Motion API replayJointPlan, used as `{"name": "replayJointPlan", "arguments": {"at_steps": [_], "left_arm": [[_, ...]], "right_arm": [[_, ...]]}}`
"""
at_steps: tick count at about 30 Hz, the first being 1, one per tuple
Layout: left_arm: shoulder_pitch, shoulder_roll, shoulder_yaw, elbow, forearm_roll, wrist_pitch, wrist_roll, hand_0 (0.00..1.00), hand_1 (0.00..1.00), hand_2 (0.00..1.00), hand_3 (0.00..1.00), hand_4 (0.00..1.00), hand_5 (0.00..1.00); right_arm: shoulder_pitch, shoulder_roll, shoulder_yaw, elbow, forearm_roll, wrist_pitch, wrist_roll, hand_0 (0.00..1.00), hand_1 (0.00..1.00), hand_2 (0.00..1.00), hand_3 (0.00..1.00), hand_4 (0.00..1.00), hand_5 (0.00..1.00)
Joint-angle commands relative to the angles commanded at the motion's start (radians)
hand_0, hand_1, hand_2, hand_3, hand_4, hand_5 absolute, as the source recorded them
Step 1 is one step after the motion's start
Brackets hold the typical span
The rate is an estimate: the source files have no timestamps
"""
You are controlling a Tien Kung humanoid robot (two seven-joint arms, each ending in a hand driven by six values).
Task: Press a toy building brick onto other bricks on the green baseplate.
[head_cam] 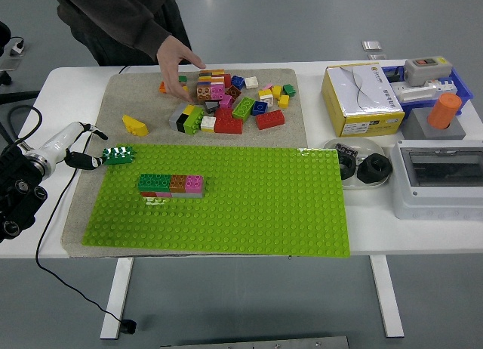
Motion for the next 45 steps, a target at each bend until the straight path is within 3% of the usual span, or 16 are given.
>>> {"name": "replayJointPlan", "arguments": {"at_steps": [6, 7, 13, 14, 23, 34, 43, 45], "left_arm": [[0.000, 0.003, 0.002, -0.003, -0.002, -0.018, 0.005, 0.960, 0.954, 0.930, 0.422, 0.720, 0.002], [0.000, 0.002, 0.003, -0.004, -0.003, -0.021, 0.004, 0.960, 0.950, 0.942, 0.546, 0.430, 0.002], [0.003, 0.003, -0.005, -0.033, 0.006, -0.038, 0.006, 0.960, 0.950, 0.942, 0.546, 0.430, 0.002], [0.004, 0.003, -0.007, -0.042, 0.010, -0.040, 0.007, 0.960, 0.962, 0.968, 0.822, 0.578, 0.002], [0.006, 0.001, -0.008, -0.083, 0.038, -0.060, 0.026, 0.962, 0.967, 0.985, 0.849, 0.602, 0.002], [0.000, 0.000, 0.016, -0.107, 0.061, -0.122, 0.075, 0.971, 0.984, 0.998, 0.862, 0.594, 0.002], [-0.010, -0.003, 0.022, -0.077, 0.075, -0.119, 0.072, 0.972, 0.988, 0.998, 0.838, 0.591, 0.002], [-0.011, -0.003, 0.025, -0.067, 0.077, -0.121, 0.074, 0.979, 0.993, 0.998, 0.821, 0.629, 0.002]], "right_arm": [[0.000, 0.001, 0.001, 0.000, -0.001, 0.000, -0.001, 0.682, 0.647, 0.684, 0.889, 0.591, 0.998], [0.000, 0.001, 0.001, 0.000, -0.001, 0.000, -0.001, 0.682, 0.648, 0.683, 0.889, 0.592, 0.998], [0.000, 0.002, 0.001, 0.000, 0.000, 0.000, -0.002, 0.682, 0.648, 0.683, 0.889, 0.592, 0.998], [-0.001, 0.002, 0.001, 0.000, 0.001, 0.000, -0.001, 0.682, 0.648, 0.682, 0.889, 0.592, 0.998], [-0.001, 0.001, 0.003, 0.000, -0.001, 0.001, -0.002, 0.682, 0.648, 0.682, 0.889, 0.592, 0.998], [0.003, -0.002, -0.003, 0.000, 0.004, 0.001, 0.000, 0.682, 0.648, 0.680, 0.889, 0.593, 0.998], [0.005, -0.004, -0.010, 0.000, 0.009, 0.002, 0.002, 0.682, 0.648, 0.679, 0.888, 0.594, 0.998], [0.006, -0.004, -0.011, 0.000, 0.010, 0.002, 0.002, 0.682, 0.648, 0.679, 0.888, 0.595, 0.998]]}}
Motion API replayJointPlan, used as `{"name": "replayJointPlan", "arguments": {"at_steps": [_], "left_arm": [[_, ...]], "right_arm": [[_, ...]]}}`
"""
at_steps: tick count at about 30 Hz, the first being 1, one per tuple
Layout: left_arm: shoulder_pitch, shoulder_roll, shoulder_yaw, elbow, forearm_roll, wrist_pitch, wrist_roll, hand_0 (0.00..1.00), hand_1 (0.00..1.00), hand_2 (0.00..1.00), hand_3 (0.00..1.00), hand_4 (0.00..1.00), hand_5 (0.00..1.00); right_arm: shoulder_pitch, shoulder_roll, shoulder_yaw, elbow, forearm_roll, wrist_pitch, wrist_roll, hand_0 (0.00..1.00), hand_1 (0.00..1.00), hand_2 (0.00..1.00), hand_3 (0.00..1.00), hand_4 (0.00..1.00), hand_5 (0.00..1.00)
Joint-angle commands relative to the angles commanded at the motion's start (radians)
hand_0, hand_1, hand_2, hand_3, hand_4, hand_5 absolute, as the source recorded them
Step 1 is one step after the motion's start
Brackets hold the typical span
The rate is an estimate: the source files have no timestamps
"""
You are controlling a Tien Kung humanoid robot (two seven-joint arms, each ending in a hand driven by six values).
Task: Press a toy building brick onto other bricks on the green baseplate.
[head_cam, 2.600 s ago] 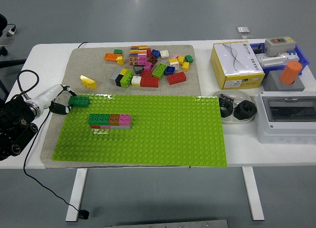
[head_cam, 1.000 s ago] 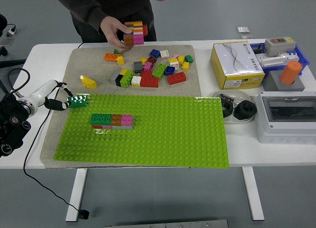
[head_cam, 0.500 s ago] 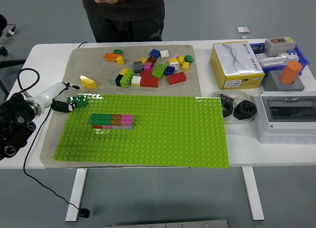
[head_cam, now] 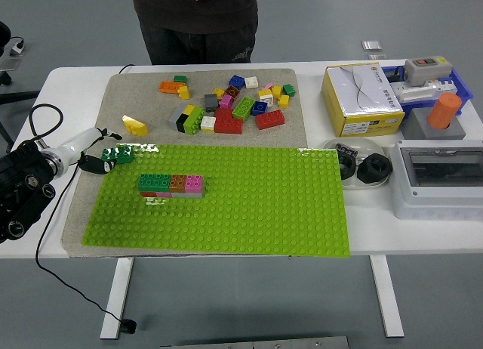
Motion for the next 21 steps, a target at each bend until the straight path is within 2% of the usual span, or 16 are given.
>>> {"name": "replayJointPlan", "arguments": {"at_steps": [10, 11, 16, 17, 21], "left_arm": [[-0.004, -0.009, 0.015, 0.032, -0.007, 0.005, -0.001, 0.983, 0.995, 0.998, 0.824, 0.633, 0.002], [-0.004, -0.011, 0.016, 0.036, -0.009, 0.009, -0.002, 0.985, 0.996, 0.998, 0.792, 0.634, 0.002], [-0.004, -0.022, 0.018, 0.062, -0.023, 0.028, -0.012, 0.985, 0.996, 0.998, 0.792, 0.634, 0.002], [-0.004, -0.024, 0.019, 0.068, -0.027, 0.032, -0.014, 0.983, 0.996, 0.998, 0.732, 0.620, 0.002], [-0.004, -0.031, 0.019, 0.087, -0.040, 0.044, -0.020, 0.983, 0.996, 0.998, 0.732, 0.620, 0.002]], "right_arm": [[0.003, -0.001, -0.006, 0.000, 0.001, 0.000, 0.000, 0.683, 0.648, 0.679, 0.889, 0.596, 0.998], [0.003, -0.001, -0.007, 0.000, 0.001, 0.000, 0.000, 0.682, 0.648, 0.679, 0.888, 0.597, 0.998], [0.003, -0.001, -0.011, 0.000, 0.002, 0.000, 0.000, 0.682, 0.648, 0.679, 0.888, 0.597, 0.998], [0.002, -0.001, -0.012, 0.000, 0.003, 0.000, 0.000, 0.682, 0.648, 0.680, 0.889, 0.597, 0.998], [0.002, -0.001, -0.014, 0.000, 0.004, 0.000, 0.001, 0.682, 0.648, 0.680, 0.889, 0.597, 0.998]]}}
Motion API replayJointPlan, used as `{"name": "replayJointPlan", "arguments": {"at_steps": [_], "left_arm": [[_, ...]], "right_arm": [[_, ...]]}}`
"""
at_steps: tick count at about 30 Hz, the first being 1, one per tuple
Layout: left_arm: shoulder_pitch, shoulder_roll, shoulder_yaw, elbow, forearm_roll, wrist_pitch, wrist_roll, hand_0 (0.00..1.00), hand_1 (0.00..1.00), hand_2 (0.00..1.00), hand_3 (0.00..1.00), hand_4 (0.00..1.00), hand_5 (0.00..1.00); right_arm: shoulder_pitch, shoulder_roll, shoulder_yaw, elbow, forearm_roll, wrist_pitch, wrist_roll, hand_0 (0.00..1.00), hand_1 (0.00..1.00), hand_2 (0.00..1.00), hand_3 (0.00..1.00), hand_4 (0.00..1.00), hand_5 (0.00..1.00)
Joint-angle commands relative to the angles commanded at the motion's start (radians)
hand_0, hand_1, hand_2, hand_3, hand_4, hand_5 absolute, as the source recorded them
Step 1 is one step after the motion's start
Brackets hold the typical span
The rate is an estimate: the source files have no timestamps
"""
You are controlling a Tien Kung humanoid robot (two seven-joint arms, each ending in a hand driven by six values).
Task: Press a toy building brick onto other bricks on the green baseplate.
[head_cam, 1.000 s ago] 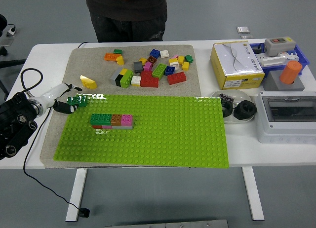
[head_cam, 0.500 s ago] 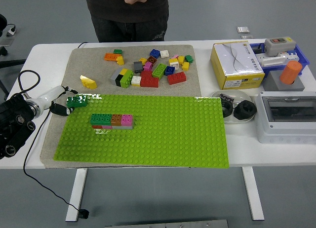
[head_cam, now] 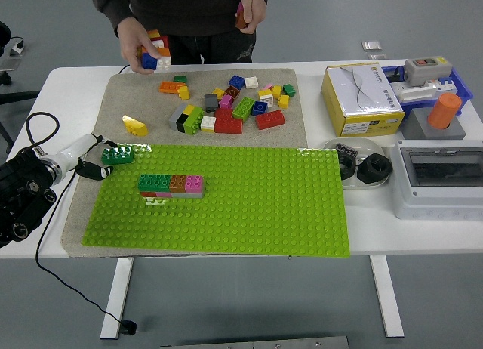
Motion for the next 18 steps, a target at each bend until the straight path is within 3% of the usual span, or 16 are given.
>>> {"name": "replayJointPlan", "arguments": {"at_steps": [1, 2, 18], "left_arm": [[0.000, -0.002, 0.000, 0.003, -0.004, 0.003, -0.002, 0.983, 0.996, 0.998, 0.732, 0.620, 0.002], [0.000, -0.003, 0.000, 0.006, -0.007, 0.005, -0.003, 0.982, 0.993, 0.998, 0.567, 0.492, 0.002], [0.001, -0.011, 0.009, 0.012, -0.045, 0.032, -0.018, 0.974, 0.990, 0.998, 0.500, 0.477, 0.002]], "right_arm": [[0.000, 0.000, 0.000, 0.000, 0.000, 0.000, 0.000, 0.682, 0.648, 0.680, 0.889, 0.597, 0.998], [0.000, 0.000, 0.000, 0.000, -0.001, 0.000, 0.000, 0.683, 0.647, 0.680, 0.890, 0.597, 0.998], [0.003, 0.001, 0.001, 0.000, -0.002, 0.000, -0.001, 0.682, 0.648, 0.678, 0.890, 0.599, 0.998]]}}
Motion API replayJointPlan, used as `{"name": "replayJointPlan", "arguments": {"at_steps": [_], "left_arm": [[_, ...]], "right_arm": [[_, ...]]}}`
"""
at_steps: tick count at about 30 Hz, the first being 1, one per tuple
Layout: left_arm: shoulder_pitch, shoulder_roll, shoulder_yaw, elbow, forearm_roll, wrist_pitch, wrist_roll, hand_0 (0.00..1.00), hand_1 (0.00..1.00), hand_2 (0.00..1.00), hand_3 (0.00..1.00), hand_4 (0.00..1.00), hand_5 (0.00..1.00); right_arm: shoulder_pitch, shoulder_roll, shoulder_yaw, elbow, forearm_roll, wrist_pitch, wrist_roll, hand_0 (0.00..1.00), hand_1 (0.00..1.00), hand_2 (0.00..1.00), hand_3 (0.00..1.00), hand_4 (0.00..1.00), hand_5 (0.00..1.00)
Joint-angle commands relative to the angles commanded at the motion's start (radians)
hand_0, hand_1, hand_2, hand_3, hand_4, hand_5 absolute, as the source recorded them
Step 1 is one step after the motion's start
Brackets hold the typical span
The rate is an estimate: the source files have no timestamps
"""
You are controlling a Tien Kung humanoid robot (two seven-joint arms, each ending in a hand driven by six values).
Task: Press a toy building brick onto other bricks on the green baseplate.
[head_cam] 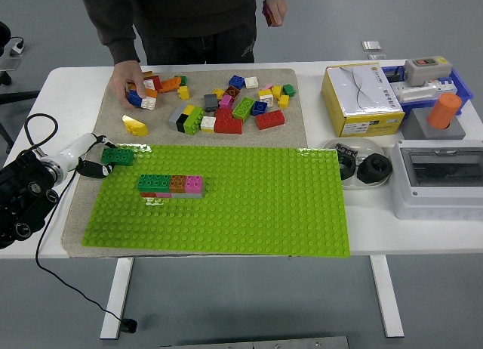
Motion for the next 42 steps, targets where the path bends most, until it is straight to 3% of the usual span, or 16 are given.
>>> {"name": "replayJointPlan", "arguments": {"at_steps": [13, 14, 17, 23, 28, 31, 32, 37, 38, 42], "left_arm": [[0.003, 0.024, -0.028, -0.039, 0.003, -0.013, 0.004, 0.969, 0.985, 0.995, 0.471, 0.519, 0.002], [0.004, 0.028, -0.032, -0.047, 0.005, -0.016, 0.006, 0.962, 0.983, 0.976, 0.434, 0.687, 0.002], [0.010, 0.041, -0.041, -0.072, 0.008, -0.026, 0.016, 0.962, 0.983, 0.976, 0.434, 0.687, 0.002], [0.061, 0.101, -0.095, -0.199, 0.037, -0.068, 0.076, 0.958, 0.981, 0.978, 0.425, 0.705, 0.002], [0.128, 0.183, -0.128, -0.344, 0.029, -0.120, 0.149, 0.954, 0.979, 0.978, 0.422, 0.715, 0.002], [0.133, 0.214, -0.119, -0.429, 0.016, -0.137, 0.168, 0.954, 0.979, 0.978, 0.422, 0.715, 0.002], [0.130, 0.216, -0.119, -0.451, 0.017, -0.139, 0.169, 0.953, 0.979, 0.993, 0.471, 0.476, 0.002], [0.122, 0.198, -0.137, -0.516, 0.042, -0.124, 0.148, 0.953, 0.979, 0.993, 0.471, 0.476, 0.002], [0.122, 0.194, -0.141, -0.517, 0.047, -0.119, 0.142, 0.953, 0.984, 0.998, 0.679, 0.493, 0.002], [0.123, 0.187, -0.149, -0.514, 0.063, -0.110, 0.127, 0.953, 0.984, 0.998, 0.679, 0.493, 0.002]], "right_arm": [[-0.004, 0.001, 0.009, 0.000, -0.002, -0.001, 0.000, 0.682, 0.647, 0.678, 0.889, 0.600, 0.998], [-0.005, 0.001, 0.010, 0.000, -0.002, -0.001, 0.000, 0.681, 0.647, 0.676, 0.889, 0.600, 0.998], [-0.007, 0.000, 0.012, 0.000, -0.002, -0.001, 0.000, 0.681, 0.647, 0.676, 0.889, 0.600, 0.998], [-0.017, -0.005, 0.011, 0.000, 0.013, -0.002, 0.006, 0.682, 0.646, 0.675, 0.889, 0.600, 0.998], [-0.031, -0.012, 0.006, 0.000, 0.035, -0.002, 0.014, 0.681, 0.646, 0.671, 0.889, 0.601, 0.998], [-0.041, -0.014, 0.012, 0.000, 0.040, -0.001, 0.017, 0.681, 0.646, 0.671, 0.889, 0.601, 0.998], [-0.042, -0.014, 0.014, 0.000, 0.037, -0.001, 0.017, 0.681, 0.647, 0.665, 0.888, 0.599, 0.998], [-0.044, -0.013, 0.013, 0.000, 0.026, 0.002, 0.012, 0.681, 0.647, 0.665, 0.888, 0.599, 0.998], [-0.045, -0.012, 0.013, 0.000, 0.026, 0.003, 0.011, 0.681, 0.646, 0.665, 0.888, 0.601, 0.998], [-0.047, -0.010, 0.012, 0.000, 0.021, 0.006, 0.008, 0.681, 0.646, 0.665, 0.888, 0.601, 0.998]]}}
